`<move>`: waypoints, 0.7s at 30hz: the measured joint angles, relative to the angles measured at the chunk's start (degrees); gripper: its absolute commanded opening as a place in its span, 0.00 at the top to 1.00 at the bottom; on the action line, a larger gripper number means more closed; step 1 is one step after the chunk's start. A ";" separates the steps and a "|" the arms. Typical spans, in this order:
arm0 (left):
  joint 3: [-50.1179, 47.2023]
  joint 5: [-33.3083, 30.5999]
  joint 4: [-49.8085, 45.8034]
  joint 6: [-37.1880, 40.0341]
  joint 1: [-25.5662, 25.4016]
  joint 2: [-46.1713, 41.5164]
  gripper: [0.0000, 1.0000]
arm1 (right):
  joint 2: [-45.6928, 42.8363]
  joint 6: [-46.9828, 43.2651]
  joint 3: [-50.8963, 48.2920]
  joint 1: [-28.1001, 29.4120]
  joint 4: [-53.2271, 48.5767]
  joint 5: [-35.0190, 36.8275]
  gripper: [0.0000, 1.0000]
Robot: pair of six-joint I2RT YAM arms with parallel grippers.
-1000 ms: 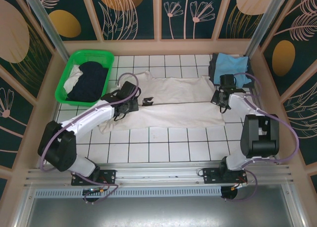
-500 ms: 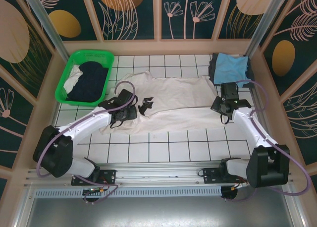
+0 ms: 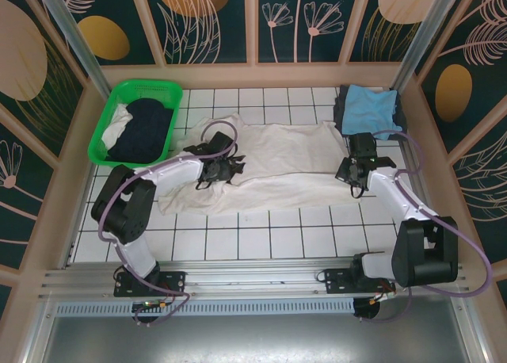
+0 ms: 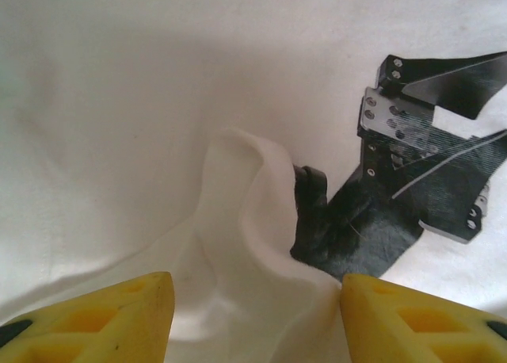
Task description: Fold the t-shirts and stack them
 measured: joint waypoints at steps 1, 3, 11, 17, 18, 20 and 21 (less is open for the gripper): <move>0.20 -0.07 0.07 -0.02 0.00 0.46 0.47 | 0.04 -0.02 0.00 -0.02 0.13 0.02 1.00; 0.85 -0.09 0.09 0.13 0.02 1.14 0.58 | 0.09 -0.22 0.00 -0.07 0.52 0.00 1.00; 4.94 -1.14 0.20 1.44 0.11 1.42 1.00 | 0.09 -0.44 0.00 -0.39 1.16 -0.04 1.00; 3.61 -4.22 -3.67 1.09 0.11 -4.28 1.00 | -2.71 -0.20 0.07 -0.39 -0.07 -0.35 1.00; 2.95 -4.87 -4.61 0.90 0.11 -7.04 1.00 | -3.91 -0.04 0.11 -0.39 -0.46 -0.48 1.00; 1.62 -6.12 -6.58 0.44 0.11 -14.32 1.00 | -7.08 0.35 0.37 -0.37 -1.84 -0.68 1.00; 1.18 -6.54 -7.19 0.28 0.11 -17.35 1.00 | -8.44 0.59 0.50 -0.37 -2.51 -0.70 1.00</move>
